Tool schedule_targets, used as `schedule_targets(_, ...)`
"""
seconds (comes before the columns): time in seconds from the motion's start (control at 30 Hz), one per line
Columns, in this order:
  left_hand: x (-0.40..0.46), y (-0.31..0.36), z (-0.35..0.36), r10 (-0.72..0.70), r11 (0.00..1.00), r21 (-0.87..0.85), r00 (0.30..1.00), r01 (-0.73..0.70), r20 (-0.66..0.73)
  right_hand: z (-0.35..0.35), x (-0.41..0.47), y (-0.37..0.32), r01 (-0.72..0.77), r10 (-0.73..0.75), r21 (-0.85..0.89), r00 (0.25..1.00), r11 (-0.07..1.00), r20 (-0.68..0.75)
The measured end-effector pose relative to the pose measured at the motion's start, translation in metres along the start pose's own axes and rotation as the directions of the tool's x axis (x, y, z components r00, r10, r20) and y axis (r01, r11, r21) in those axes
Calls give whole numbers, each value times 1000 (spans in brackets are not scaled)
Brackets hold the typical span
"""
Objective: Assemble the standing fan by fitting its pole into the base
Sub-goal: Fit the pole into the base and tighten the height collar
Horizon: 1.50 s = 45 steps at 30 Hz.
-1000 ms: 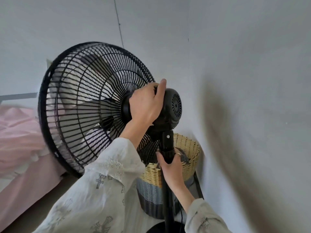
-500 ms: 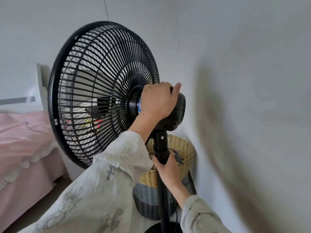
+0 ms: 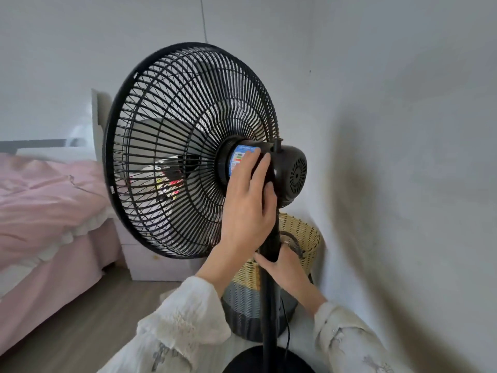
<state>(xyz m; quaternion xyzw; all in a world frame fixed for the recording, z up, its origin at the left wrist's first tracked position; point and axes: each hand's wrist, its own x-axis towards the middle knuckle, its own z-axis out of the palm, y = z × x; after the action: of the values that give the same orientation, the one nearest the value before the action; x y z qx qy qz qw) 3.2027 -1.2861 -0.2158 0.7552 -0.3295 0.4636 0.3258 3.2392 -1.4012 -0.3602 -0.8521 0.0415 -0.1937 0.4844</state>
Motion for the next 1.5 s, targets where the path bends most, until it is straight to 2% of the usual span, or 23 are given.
schedule_targets(0.07,-24,-7,0,-10,1000,-1,994,10,-108,1,-6,6,12,-11,-24,998,1000,57)
schedule_targets(0.1,-35,-11,1,-35,999,-10,992,34,-118,1,-9,8,21,-19,-20,998,1000,68)
schedule_targets(0.17,-51,-18,5,-143,988,-62,989,140,-45,1,-16,10,34,-34,-6,998,999,59)
schedule_targets(0.23,-61,-26,10,-301,949,-66,949,308,98,1,-18,11,53,-53,8,997,999,60)
schedule_targets(0.27,-64,-31,13,-391,914,-37,901,404,185,1,-18,11,61,-61,6,996,998,67)
schedule_targets(0.33,-66,-42,21,-538,820,47,740,570,403,2,-16,11,66,-65,-5,993,998,95)
schedule_targets(0.4,-64,-49,32,-546,774,82,596,628,589,3,-13,13,69,-61,-50,988,996,143)
schedule_targets(0.43,-62,-52,37,-522,759,45,567,649,637,4,-12,15,68,-55,-77,985,995,166)
schedule_targets(0.53,-54,-57,43,-480,632,-158,543,759,689,8,-12,21,28,-10,-94,984,995,179)
schedule_targets(0.6,-52,-59,44,-476,582,-201,530,788,702,9,-12,24,-5,17,-69,985,998,172)
schedule_targets(0.9,-61,-57,59,-560,664,-174,638,727,529,6,-1,29,7,2,-31,963,1000,271)
schedule_targets(1.03,-64,-61,63,-562,654,-208,652,727,509,3,-2,27,0,-5,18,960,1000,281)
schedule_targets(1.13,-69,-64,64,-539,644,-259,667,720,514,4,-11,30,1,-20,78,970,997,243)
schedule_targets(1.23,-84,-65,67,-496,648,-310,694,696,522,17,-35,49,-60,49,111,994,992,95)
schedule_targets(1.3,-98,-67,73,-481,647,-277,662,710,575,27,-52,69,-117,117,88,993,989,9)
schedule_targets(1.37,-114,-71,77,-487,621,-229,598,749,637,36,-67,91,-165,165,57,986,985,-7)
schedule_targets(1.5,-150,-78,84,-494,547,-245,545,801,677,53,-83,129,-224,222,22,971,974,90)
